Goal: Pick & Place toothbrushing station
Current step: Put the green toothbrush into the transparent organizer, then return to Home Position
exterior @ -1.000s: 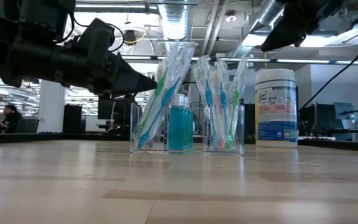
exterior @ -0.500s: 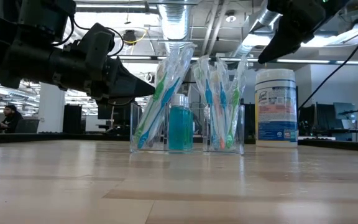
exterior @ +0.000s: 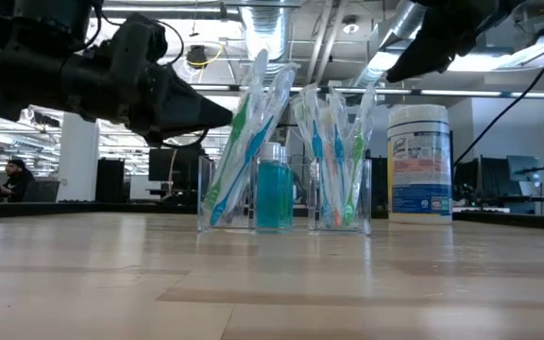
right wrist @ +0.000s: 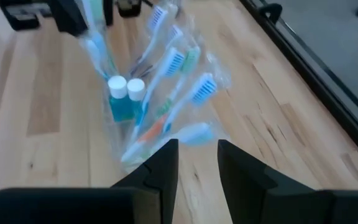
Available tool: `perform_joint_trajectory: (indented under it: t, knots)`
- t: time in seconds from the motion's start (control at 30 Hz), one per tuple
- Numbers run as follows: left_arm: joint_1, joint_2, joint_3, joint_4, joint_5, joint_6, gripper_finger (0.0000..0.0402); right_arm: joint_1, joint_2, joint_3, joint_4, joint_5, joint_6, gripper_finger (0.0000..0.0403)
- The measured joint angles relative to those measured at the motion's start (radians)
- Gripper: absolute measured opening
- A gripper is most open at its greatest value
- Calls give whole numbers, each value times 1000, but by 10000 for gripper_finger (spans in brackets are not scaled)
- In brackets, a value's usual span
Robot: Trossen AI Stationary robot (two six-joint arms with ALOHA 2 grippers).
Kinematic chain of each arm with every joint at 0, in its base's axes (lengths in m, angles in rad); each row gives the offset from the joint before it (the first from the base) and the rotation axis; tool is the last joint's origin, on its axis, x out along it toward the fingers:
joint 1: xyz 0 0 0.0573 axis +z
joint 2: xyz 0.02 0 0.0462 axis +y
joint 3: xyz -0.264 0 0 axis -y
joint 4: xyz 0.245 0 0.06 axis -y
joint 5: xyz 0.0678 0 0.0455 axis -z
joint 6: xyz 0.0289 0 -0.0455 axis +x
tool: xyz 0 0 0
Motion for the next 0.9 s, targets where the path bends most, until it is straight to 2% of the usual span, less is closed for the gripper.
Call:
perform_joint_trajectory:
  t: [0.17, 0.67, 0.77, 0.9]
  knots:
    - [5, 1, 0, -121, -9, -91, 46, 10, 0, 0, 13, 0, -11, 103]
    - [2, -29, 0, -99, -41, -66, 78, 16, 0, 0, 13, 0, -7, 103]
    - [-10, -85, -17, -101, -38, -25, 78, 40, -1, -25, 92, 1, -17, 103]
    - [-34, -182, -83, -107, -39, -21, 78, 90, -39, -129, 258, 3, -41, 103]
